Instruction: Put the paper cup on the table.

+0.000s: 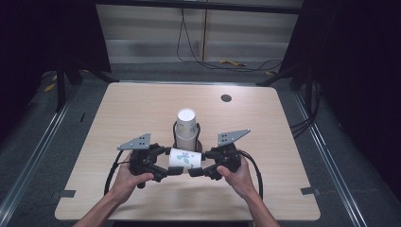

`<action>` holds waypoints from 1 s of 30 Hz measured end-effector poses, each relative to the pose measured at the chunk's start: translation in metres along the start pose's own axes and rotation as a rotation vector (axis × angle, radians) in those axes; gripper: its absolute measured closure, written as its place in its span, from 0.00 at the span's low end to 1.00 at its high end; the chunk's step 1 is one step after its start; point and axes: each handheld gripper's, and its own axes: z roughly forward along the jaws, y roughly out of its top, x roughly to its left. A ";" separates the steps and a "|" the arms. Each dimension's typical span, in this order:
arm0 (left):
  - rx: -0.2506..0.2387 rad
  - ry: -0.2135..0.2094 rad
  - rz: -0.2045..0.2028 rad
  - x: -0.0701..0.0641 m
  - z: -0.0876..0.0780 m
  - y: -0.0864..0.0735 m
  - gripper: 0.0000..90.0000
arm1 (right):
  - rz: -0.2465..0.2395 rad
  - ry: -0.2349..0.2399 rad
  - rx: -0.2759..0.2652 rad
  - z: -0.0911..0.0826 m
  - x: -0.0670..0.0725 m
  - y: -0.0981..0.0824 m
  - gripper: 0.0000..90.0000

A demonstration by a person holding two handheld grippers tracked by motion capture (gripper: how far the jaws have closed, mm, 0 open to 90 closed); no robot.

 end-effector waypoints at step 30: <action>0.055 -0.002 0.060 -0.004 -0.006 0.008 0.29 | -0.017 -0.036 0.100 0.010 0.000 -0.005 0.27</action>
